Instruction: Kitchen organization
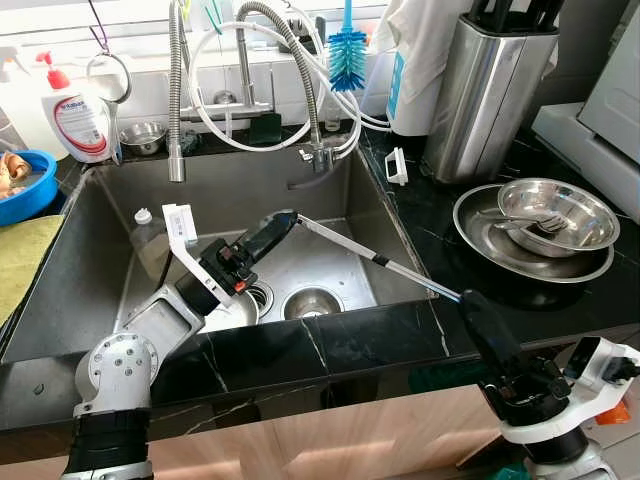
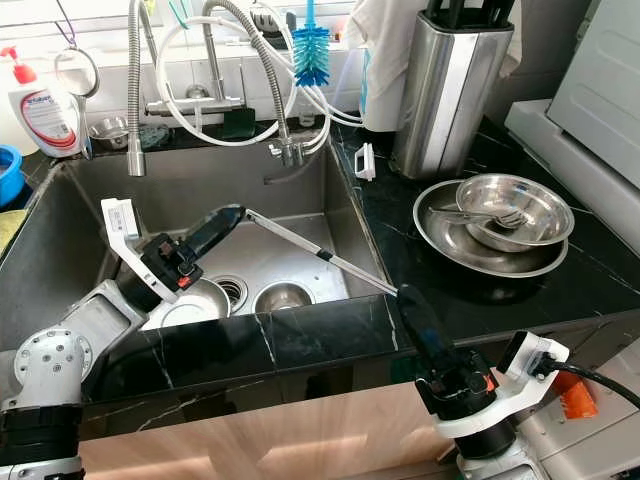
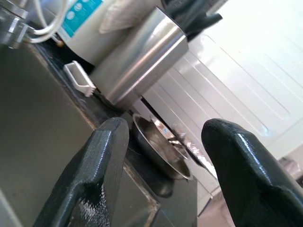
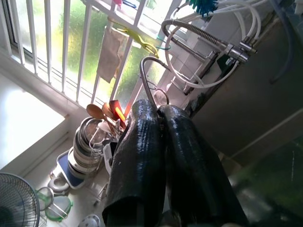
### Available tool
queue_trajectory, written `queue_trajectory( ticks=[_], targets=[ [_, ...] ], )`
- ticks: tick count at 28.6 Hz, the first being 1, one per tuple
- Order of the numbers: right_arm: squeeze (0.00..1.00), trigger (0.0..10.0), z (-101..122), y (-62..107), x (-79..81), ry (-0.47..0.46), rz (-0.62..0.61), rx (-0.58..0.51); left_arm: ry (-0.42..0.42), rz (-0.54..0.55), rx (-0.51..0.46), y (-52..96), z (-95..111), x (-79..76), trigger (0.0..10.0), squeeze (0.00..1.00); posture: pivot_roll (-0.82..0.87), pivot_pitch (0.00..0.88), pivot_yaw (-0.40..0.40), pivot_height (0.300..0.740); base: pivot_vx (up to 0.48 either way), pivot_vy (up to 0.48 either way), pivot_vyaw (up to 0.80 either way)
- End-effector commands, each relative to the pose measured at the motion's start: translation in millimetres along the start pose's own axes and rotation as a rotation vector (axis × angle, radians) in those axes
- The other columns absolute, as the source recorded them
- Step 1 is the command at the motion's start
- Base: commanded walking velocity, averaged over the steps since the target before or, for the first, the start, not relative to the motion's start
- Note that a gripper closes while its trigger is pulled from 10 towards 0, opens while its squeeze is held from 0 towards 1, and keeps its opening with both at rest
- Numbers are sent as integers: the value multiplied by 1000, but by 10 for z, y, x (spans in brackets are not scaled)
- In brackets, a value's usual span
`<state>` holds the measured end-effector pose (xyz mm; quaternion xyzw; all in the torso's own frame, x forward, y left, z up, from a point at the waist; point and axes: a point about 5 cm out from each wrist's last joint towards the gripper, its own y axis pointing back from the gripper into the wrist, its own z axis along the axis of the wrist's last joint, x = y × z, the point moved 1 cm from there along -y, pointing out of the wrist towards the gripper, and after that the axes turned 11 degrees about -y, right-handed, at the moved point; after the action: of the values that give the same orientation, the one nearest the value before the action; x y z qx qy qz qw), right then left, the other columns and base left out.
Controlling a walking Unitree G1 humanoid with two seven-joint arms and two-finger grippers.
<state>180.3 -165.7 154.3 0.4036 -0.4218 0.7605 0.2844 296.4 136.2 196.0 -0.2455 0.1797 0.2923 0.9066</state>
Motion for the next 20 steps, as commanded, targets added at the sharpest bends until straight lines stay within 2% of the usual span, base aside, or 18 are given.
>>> queue_trajectory(
  ticks=[1, 9, 10, 11, 12, 14, 15, 20],
  targets=[
    [0, 10000, -23, -25, 60, 17, 28, 20, 0, -53, -1, -19, 23, -84, 10000, 0, -93, 0, 25, 740, 0, 0, 0],
    [0, 10000, -100, -51, 58, 31, 27, 81, 7, -93, 8, -27, -10, -148, 10000, 0, -96, 0, 23, 740, 0, 0, 0],
    [0, 10000, -92, -59, 64, 32, 31, 76, 6, -99, 15, -27, -32, -168, 8588, 0, -95, 0, 21, 740, 0, 0, 0],
    [0, 10000, -90, -61, 66, 33, 32, 76, 6, -101, 18, -27, -37, -175, 8588, 0, -95, 0, 21, 740, 0, 0, 0],
    [0, 10000, -88, -61, 66, 34, 32, 76, 7, -103, 19, -26, -42, -179, 4627, 0, -94, 0, 20, 740, 0, 0, 0],
    [0, 10000, -85, -59, 60, 45, 30, 82, 7, -103, 26, -15, -56, -177, 1843, 0, -94, 0, 20, 740, 0, 0, 0],
    [0, 10000, -83, -58, 58, 49, 28, 83, 9, -106, 26, -12, -60, -182, 0, 0, -94, 0, 20, 740, 0, 0, 0],
    [0, 10000, -58, -68, 54, 60, 30, 69, 12, -116, 31, -1, -68, -201, 0, 0, -93, 0, 19, 740, 0, 0, 0]
  ],
)
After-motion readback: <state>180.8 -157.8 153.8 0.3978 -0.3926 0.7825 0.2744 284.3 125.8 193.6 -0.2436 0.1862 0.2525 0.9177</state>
